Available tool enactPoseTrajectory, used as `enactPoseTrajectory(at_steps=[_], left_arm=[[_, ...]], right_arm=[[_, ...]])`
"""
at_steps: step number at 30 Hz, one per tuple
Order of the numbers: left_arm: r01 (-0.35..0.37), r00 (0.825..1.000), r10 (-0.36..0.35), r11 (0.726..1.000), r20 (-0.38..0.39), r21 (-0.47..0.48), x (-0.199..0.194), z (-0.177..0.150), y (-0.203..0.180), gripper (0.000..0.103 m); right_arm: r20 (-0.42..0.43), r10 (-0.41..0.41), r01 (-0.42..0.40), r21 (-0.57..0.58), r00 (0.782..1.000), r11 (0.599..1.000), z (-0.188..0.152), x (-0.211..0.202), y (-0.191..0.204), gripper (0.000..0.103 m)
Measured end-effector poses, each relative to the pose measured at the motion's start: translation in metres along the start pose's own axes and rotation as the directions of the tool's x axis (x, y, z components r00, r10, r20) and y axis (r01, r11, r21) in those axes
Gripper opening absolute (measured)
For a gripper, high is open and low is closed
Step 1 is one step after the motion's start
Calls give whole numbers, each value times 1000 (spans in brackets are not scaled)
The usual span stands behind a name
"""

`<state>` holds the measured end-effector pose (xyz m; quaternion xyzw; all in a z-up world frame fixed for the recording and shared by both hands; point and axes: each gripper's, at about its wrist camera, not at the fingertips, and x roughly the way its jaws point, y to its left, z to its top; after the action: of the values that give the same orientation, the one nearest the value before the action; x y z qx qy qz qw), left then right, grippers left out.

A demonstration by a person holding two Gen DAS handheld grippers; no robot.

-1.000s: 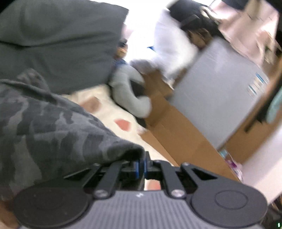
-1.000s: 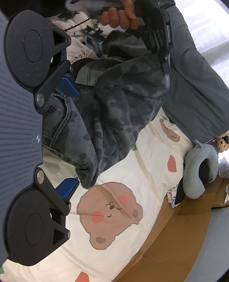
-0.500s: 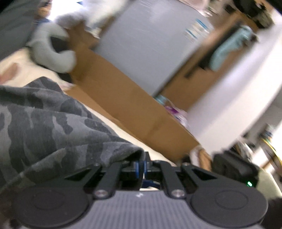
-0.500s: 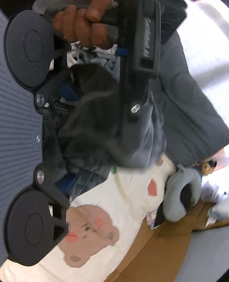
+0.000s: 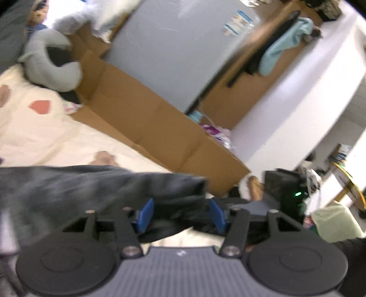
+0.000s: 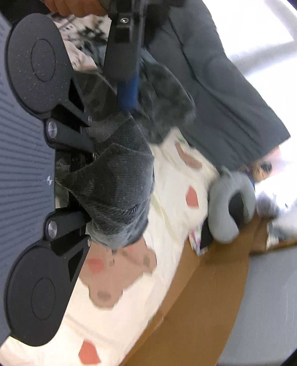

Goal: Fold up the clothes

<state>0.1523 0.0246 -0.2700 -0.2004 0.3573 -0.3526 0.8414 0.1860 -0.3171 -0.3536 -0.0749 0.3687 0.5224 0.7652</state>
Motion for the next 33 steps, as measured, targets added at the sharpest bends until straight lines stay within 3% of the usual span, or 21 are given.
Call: enactPoseTrajectory(at_steps=[3, 6, 9, 15, 19, 29, 33], left_arm=[[-121, 993, 122, 992, 10, -31, -14, -5, 21, 60], [-276, 961, 277, 959, 15, -62, -26, -11, 45, 64], [-413, 909, 417, 904, 16, -108, -38, -16, 69, 64], [-612, 783, 621, 779, 27, -136, -59, -19, 102, 72], [-670, 737, 676, 728, -3, -145, -65, -24, 114, 73], [-725, 688, 724, 688, -45, -16, -66, -46, 111, 77], [-753, 657, 751, 658, -60, -8, -72, -51, 115, 77]], right_arm=[[17, -52, 52, 23, 998, 998, 4, -5, -19, 8], [27, -88, 87, 40, 996, 995, 6, -11, -33, 7], [42, -125, 122, 55, 991, 991, 7, -18, -45, 7], [68, -211, 202, 109, 975, 973, 11, -33, -69, 6], [90, -290, 273, 166, 953, 948, 17, -45, -89, 6], [129, -434, 399, 230, 891, 888, 29, -72, -126, 5], [135, -497, 451, 267, 857, 852, 33, -84, -143, 5]])
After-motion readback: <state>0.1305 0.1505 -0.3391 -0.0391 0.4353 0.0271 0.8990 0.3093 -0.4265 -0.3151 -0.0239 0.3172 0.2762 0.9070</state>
